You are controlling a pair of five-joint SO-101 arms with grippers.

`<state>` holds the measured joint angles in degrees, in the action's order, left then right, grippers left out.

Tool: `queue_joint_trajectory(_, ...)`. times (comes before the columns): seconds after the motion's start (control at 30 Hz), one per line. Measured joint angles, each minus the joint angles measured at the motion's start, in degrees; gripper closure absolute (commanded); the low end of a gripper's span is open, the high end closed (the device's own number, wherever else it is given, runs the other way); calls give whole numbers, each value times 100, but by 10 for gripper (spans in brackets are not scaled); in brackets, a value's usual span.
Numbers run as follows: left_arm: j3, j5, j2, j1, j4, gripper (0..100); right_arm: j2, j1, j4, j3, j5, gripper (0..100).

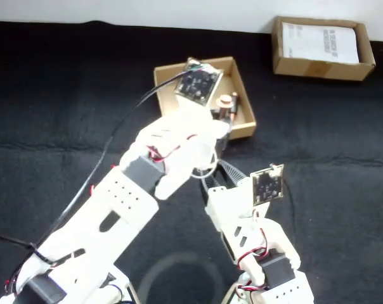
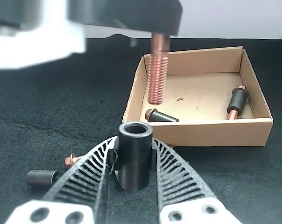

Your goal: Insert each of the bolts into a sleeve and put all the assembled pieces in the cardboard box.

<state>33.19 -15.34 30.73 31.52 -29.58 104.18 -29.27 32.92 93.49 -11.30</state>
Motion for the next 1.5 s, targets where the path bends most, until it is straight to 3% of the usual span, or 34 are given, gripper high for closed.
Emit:
queue_joint_trajectory(0.3,721,0,818,0,18,992,0,0,0,0,0,991)
queue_joint_trajectory(0.87,905,0,870,299,299,992,-9,0,-316,9,0,991)
queue_joint_trajectory(1.5,897,0,888,343,-105,992,-9,-9,-316,18,0,991)
